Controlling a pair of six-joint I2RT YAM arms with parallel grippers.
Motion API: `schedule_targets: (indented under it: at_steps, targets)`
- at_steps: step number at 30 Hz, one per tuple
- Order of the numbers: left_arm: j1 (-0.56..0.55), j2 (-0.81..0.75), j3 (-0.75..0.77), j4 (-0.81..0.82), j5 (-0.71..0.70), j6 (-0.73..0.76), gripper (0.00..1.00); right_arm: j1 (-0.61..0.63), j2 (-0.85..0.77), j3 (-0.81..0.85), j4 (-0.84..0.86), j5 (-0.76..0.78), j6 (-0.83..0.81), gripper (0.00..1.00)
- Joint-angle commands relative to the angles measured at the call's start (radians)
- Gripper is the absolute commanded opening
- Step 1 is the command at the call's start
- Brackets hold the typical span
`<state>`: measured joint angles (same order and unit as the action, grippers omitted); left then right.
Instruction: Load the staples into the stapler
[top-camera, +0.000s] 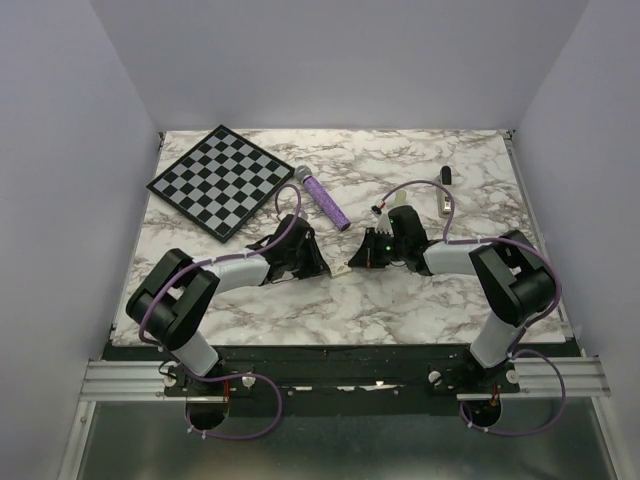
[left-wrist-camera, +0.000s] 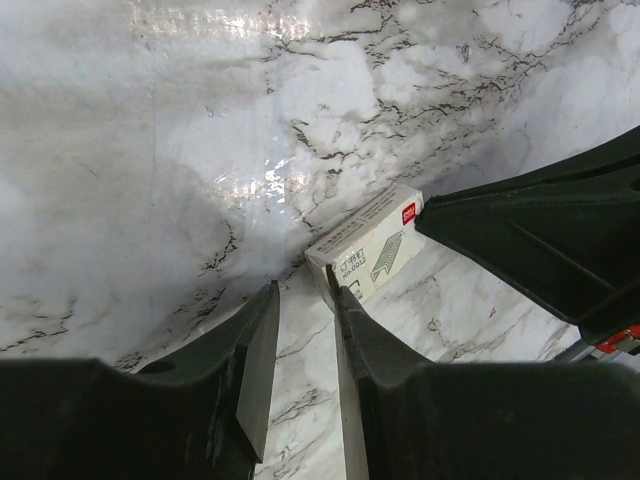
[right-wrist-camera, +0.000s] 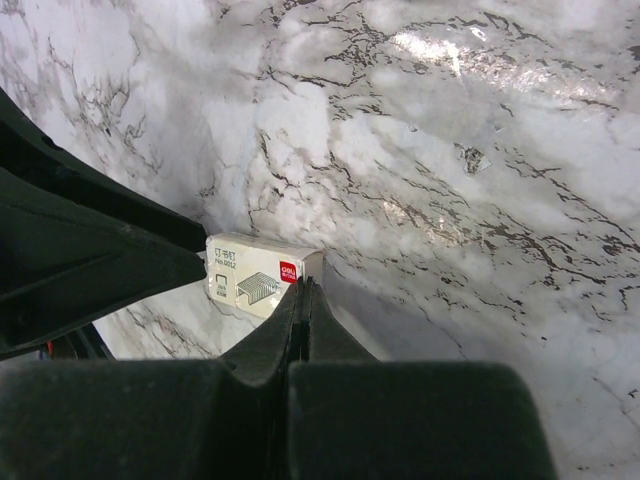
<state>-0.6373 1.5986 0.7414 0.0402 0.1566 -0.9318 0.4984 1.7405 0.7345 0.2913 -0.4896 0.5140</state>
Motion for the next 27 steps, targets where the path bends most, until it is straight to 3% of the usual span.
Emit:
schedule_targets:
  at_steps: [1, 16, 27]
  targets:
    - [-0.009, 0.027, 0.018, 0.02, -0.014, -0.021, 0.37, 0.009, -0.018, -0.018, -0.001, 0.039, 0.003, 0.01]
    - [-0.019, 0.073, 0.05, -0.063, -0.043, -0.013, 0.36, 0.029, -0.029, -0.027, 0.005, 0.036, 0.018, 0.01]
    - [-0.022, 0.069, 0.072, -0.112, -0.069, 0.018, 0.31, 0.034, -0.016, -0.058, 0.085, -0.056, 0.067, 0.22]
